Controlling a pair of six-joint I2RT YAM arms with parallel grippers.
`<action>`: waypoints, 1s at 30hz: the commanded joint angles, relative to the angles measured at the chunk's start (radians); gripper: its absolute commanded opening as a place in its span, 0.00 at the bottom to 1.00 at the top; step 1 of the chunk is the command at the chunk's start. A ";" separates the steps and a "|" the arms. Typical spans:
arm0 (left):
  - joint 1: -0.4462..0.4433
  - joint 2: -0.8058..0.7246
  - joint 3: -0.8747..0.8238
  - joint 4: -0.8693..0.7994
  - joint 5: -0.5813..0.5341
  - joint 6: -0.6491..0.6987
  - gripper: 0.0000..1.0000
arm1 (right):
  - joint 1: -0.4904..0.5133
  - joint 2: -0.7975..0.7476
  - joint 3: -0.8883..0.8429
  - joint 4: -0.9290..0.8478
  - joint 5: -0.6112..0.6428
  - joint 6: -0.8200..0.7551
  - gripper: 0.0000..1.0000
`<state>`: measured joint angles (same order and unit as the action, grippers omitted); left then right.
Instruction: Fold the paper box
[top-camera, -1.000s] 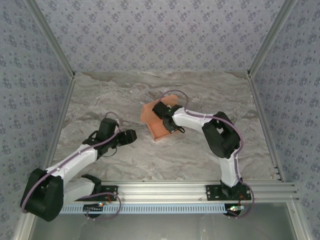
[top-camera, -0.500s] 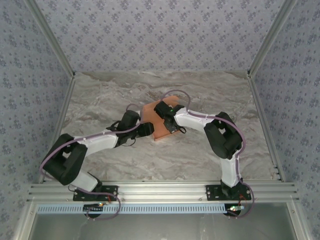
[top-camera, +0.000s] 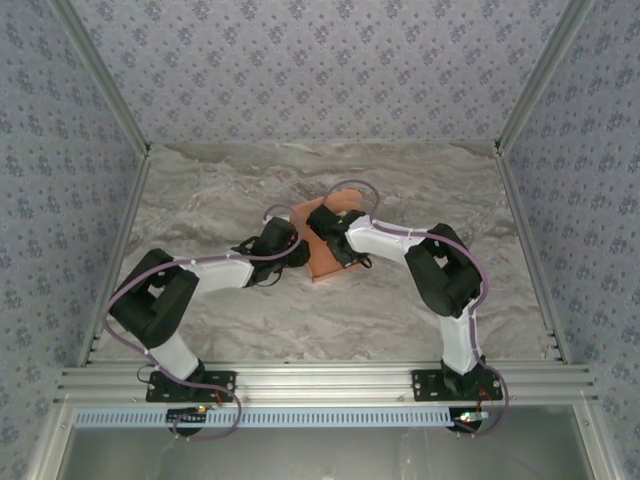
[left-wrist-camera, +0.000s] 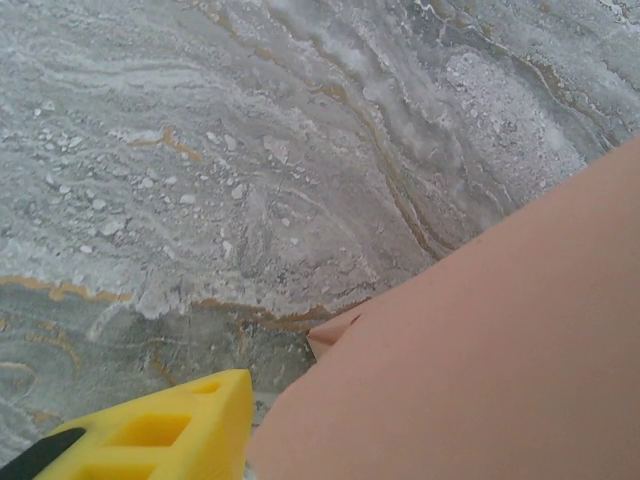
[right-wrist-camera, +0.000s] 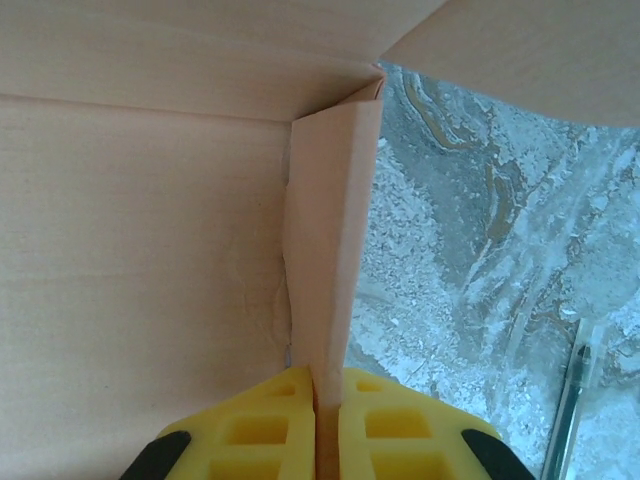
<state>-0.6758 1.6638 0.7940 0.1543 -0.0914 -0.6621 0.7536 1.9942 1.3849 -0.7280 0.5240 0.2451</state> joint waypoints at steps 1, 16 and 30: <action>-0.013 0.054 0.000 -0.078 -0.018 0.031 0.43 | 0.003 0.052 0.010 -0.103 0.098 0.020 0.10; -0.029 0.050 0.029 -0.093 -0.005 0.045 0.43 | -0.028 -0.092 -0.058 0.064 -0.072 -0.015 0.23; -0.031 0.027 0.044 -0.116 -0.010 0.052 0.44 | -0.084 -0.171 -0.098 0.122 -0.197 0.006 0.46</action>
<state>-0.6960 1.6924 0.8352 0.1349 -0.1062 -0.6296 0.6849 1.8614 1.3117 -0.6090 0.3733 0.2390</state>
